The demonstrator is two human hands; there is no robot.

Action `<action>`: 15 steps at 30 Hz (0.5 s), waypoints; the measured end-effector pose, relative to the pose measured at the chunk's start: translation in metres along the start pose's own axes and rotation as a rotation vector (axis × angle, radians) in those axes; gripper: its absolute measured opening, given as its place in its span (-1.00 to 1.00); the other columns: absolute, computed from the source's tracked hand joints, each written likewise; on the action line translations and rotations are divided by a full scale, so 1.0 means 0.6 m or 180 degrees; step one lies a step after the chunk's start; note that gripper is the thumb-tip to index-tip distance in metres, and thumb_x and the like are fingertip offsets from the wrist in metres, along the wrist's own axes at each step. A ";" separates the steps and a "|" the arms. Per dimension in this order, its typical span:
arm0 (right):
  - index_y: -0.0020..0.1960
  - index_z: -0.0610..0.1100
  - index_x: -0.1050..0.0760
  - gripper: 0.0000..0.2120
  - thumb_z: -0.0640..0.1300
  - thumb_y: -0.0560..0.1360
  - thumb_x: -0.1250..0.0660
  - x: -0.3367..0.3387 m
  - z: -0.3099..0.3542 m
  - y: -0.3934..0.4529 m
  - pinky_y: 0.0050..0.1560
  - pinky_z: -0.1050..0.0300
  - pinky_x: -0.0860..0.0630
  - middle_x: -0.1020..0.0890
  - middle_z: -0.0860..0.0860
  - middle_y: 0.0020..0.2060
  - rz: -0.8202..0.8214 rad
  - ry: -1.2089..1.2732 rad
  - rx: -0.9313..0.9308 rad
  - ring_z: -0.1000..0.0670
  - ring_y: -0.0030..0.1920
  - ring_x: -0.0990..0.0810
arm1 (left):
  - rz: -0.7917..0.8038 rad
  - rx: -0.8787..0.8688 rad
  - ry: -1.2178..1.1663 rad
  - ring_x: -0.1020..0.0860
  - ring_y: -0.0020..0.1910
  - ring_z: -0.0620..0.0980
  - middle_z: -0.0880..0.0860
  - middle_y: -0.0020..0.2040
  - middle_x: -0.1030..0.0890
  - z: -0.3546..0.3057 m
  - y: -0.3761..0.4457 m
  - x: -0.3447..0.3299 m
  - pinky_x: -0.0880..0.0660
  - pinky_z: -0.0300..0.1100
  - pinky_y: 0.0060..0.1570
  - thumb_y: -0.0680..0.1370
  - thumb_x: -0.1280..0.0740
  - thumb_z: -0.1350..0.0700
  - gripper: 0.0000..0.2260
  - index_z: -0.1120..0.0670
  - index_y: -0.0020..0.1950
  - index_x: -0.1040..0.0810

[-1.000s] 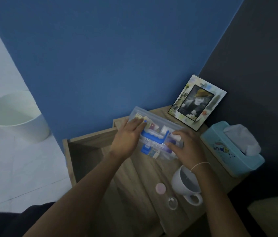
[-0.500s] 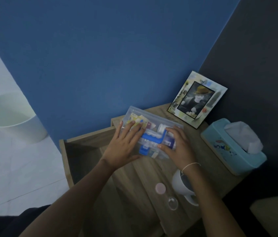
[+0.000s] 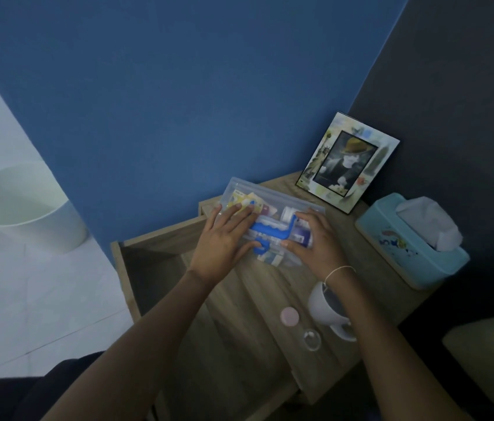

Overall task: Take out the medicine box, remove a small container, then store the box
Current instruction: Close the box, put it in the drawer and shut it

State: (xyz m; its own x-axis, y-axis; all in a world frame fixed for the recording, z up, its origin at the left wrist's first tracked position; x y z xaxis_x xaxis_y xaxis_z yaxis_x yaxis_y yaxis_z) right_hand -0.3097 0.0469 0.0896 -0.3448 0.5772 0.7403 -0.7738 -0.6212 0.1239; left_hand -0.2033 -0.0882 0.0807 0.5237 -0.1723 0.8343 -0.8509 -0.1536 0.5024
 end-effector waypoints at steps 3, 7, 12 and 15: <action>0.34 -0.16 -0.36 -0.40 -0.15 0.37 -0.51 -0.002 -0.005 0.000 0.24 0.19 -0.32 -0.34 -0.11 0.37 0.0038 -0.0031 -0.0071 0.02 0.33 -0.33 | 0.0217 0.0016 -0.0056 -0.33 0.44 0.05 0.04 0.44 -0.41 0.003 -0.003 -0.008 -0.08 0.08 0.48 0.52 -0.17 -0.25 -0.36 0.10 0.47 -0.25; 0.34 -0.16 -0.36 -0.40 -0.14 0.37 -0.51 -0.002 -0.009 0.003 0.27 0.11 -0.37 -0.35 -0.12 0.37 0.0059 -0.0077 -0.0127 -0.07 0.35 -0.36 | 0.0275 -0.0068 0.0309 -0.39 0.41 0.08 0.07 0.41 -0.44 0.000 -0.005 -0.021 -0.15 0.13 0.44 0.45 -0.25 -0.28 -0.29 0.14 0.45 -0.29; 0.36 -0.13 -0.33 -0.39 -0.12 0.38 -0.50 -0.006 -0.013 0.001 0.27 0.00 -0.44 -0.31 -0.10 0.40 0.0113 -0.0084 -0.0232 -0.07 0.37 -0.34 | 0.0142 -0.0027 0.0443 -0.43 0.38 0.09 0.06 0.36 -0.50 -0.003 -0.003 -0.027 -0.12 0.15 0.43 0.45 -0.33 -0.19 -0.37 0.12 0.42 -0.34; 0.33 -0.13 -0.37 -0.42 -0.13 0.38 -0.50 -0.003 -0.008 -0.002 0.26 0.05 -0.43 -0.34 -0.09 0.37 0.0116 -0.0113 -0.0208 -0.05 0.35 -0.35 | 0.0158 0.0052 0.0184 -0.35 0.43 0.07 0.05 0.41 -0.44 -0.004 -0.006 -0.019 -0.02 0.11 0.50 0.49 -0.27 -0.20 -0.39 0.10 0.44 -0.31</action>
State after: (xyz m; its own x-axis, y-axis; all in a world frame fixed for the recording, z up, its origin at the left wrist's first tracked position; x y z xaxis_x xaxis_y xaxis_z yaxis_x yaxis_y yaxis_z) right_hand -0.3109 0.0491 0.0847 -0.3552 0.5348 0.7667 -0.7945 -0.6049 0.0539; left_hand -0.2064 -0.0831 0.0700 0.4771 -0.1237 0.8701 -0.8748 -0.1620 0.4566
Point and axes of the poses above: each hand's wrist, its own y-axis towards the middle knuckle, its own x-axis out of the back of the hand, z = x × y, the point moved 10 cm from there along y, towards the middle knuckle
